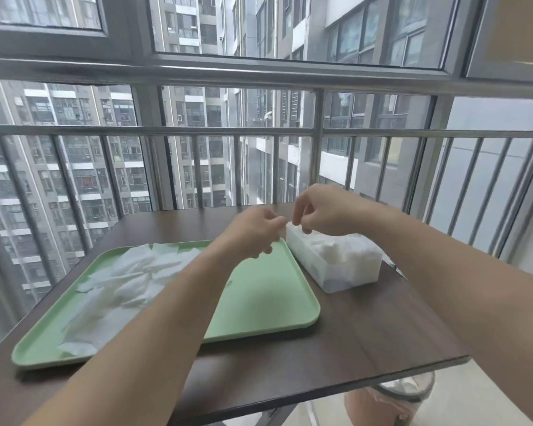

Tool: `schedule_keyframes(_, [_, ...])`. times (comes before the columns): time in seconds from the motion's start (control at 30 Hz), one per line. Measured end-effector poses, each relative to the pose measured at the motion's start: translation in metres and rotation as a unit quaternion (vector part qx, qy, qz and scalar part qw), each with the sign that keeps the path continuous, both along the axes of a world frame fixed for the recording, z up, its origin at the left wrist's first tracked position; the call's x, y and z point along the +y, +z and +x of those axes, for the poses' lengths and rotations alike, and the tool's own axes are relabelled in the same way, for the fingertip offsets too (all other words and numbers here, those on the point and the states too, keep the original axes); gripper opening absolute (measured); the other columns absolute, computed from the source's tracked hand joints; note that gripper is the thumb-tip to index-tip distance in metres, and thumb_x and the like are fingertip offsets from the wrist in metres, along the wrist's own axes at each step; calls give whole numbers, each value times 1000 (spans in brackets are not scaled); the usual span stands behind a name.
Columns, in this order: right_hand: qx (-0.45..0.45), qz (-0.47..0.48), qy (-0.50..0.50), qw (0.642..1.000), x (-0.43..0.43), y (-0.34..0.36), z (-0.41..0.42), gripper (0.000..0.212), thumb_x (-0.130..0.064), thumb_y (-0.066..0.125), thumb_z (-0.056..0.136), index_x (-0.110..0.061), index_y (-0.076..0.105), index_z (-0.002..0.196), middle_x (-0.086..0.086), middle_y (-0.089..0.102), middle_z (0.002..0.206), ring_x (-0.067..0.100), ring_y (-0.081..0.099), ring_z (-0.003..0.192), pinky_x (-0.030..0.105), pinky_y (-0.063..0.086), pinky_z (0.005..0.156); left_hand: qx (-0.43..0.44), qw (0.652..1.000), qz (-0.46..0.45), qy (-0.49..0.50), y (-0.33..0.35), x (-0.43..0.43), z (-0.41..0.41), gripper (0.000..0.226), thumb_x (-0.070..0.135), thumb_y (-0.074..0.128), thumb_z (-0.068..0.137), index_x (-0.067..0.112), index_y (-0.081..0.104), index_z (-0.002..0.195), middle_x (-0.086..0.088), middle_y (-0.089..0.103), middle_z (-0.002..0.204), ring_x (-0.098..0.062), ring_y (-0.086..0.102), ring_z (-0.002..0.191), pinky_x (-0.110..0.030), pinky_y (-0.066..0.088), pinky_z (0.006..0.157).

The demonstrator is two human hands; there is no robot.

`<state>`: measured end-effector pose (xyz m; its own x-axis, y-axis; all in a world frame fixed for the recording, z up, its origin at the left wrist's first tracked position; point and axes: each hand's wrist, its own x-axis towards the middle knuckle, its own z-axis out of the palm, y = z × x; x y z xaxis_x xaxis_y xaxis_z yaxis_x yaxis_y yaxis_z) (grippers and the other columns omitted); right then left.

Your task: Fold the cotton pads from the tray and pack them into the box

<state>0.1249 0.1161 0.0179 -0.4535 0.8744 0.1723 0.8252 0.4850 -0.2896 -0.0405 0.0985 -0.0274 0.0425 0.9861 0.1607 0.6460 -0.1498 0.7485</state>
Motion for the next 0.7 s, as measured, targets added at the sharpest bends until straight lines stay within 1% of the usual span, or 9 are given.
schedule_keyframes(0.07, [29,1,14,999,-4,1,-17,24,-8,53,92,-21,73,95,-10,71,79,1,61,70,10,40,52,-4,1000,-17,14,6,-6,-18,24,25,44,105,14,63,113,-5,71,104,-18,67,74,-28,48,61])
schedule_keyframes(0.2, [85,-24,50,995,-5,-8,-56,22,-10,54,92,-18,74,95,-7,74,81,7,65,73,21,53,62,-5,997,-11,75,9,-17,-64,28,8,39,101,15,64,111,-2,71,103,-17,66,75,-27,46,60])
schedule_keyframes(0.33, [107,-52,77,990,2,-25,-92,22,-9,55,91,-22,72,87,-7,73,77,3,60,62,17,47,54,-3,991,23,129,10,-28,-108,19,6,50,100,17,66,100,1,71,94,-14,65,72,-19,43,52])
schedule_keyframes(0.4, [104,-61,88,989,8,-33,-110,22,-7,56,91,-22,72,88,-9,71,77,2,61,66,16,45,56,2,990,38,139,8,-31,-125,13,8,58,97,17,66,97,-1,71,92,-13,64,72,-16,42,51])
schedule_keyframes(0.47, [86,-64,87,990,15,-40,-123,16,-10,62,91,-19,74,96,-12,68,82,1,60,72,16,45,59,11,988,49,146,4,-30,-134,13,9,59,95,19,66,91,-2,71,92,-14,63,75,-21,49,62])
schedule_keyframes(0.53, [57,-84,84,991,24,-47,-131,14,-16,70,89,-15,75,102,-6,71,91,4,60,73,17,46,60,25,987,46,150,-1,-25,-137,15,11,58,95,22,66,87,0,71,93,-16,63,81,-29,52,78])
schedule_keyframes(0.57, [47,-100,81,990,28,-50,-132,16,-20,75,87,-14,74,102,-1,74,96,7,61,71,18,47,59,31,988,42,147,-3,-22,-136,15,12,57,95,21,68,91,2,70,93,-16,62,83,-30,51,80])
schedule_keyframes(0.63, [47,-129,80,987,35,-59,-135,23,-29,81,81,-15,72,97,7,76,98,12,63,69,21,53,59,35,987,39,149,-7,-16,-133,16,13,56,96,20,70,99,4,69,93,-13,61,82,-26,46,77])
schedule_keyframes(0.7, [61,-143,81,985,38,-66,-134,32,-33,86,76,-15,71,98,9,76,96,15,66,70,31,58,69,44,986,47,155,-10,-9,-132,18,15,56,96,23,71,99,4,71,97,-11,62,83,-23,44,75])
